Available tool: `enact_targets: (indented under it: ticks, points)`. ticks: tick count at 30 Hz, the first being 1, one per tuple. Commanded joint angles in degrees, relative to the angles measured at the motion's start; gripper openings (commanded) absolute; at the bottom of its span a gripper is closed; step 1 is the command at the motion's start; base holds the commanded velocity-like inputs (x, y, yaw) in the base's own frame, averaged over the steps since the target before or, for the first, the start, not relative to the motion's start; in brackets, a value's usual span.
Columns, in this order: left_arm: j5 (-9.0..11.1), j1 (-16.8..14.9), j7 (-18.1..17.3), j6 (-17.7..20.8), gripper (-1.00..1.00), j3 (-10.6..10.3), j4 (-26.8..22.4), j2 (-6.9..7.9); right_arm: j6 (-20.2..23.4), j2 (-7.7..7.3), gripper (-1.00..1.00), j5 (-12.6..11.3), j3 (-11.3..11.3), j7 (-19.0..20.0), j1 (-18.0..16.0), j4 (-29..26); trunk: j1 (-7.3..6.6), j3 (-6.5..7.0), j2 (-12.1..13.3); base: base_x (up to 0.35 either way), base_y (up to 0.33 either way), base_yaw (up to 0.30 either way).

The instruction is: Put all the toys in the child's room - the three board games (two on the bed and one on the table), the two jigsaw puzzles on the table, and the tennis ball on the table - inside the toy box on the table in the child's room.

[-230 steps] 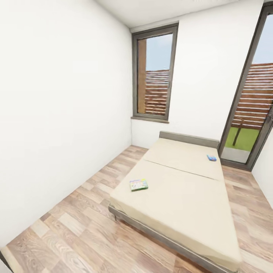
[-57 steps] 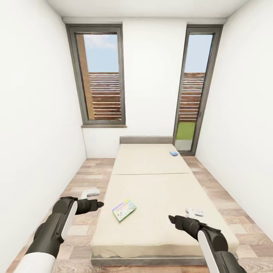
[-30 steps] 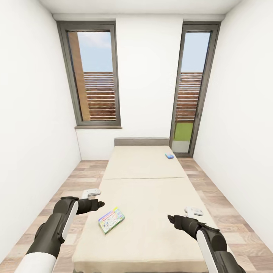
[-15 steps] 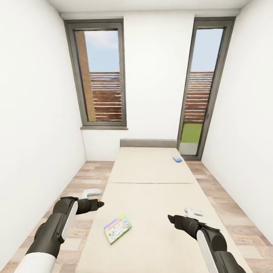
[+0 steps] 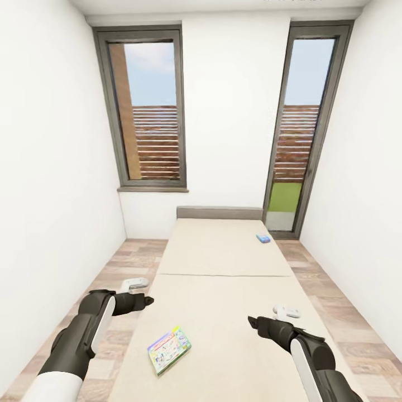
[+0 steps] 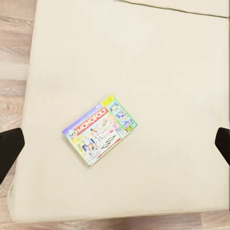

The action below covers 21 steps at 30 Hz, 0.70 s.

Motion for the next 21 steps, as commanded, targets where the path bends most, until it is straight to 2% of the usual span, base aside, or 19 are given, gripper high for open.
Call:
enact_targets:
  ticks: [1, 9, 21]
  points:
    - [0.30, -0.01, 0.02, 0.28, 1.00, 0.05, -0.02, 0.02, 0.26, 0.05, 1.00, -0.27, -0.13, -0.01, -0.02, -0.03, 0.03, -0.01, -0.06, 0.052, -0.080, -0.108]
    - [0.30, -0.01, -0.04, 0.28, 1.00, 0.04, -0.02, 0.01, 0.24, 0.03, 1.00, -0.57, -0.22, -0.01, -0.02, 0.02, 0.03, 0.22, -0.06, 0.018, -0.028, -0.158]
    - [0.30, -0.03, -0.18, 0.10, 1.00, 0.04, -0.07, 0.04, 0.21, 0.04, 1.00, -0.54, -0.18, -0.01, -0.02, 0.03, 0.03, 0.25, -0.06, 0.111, 0.026, -0.019]
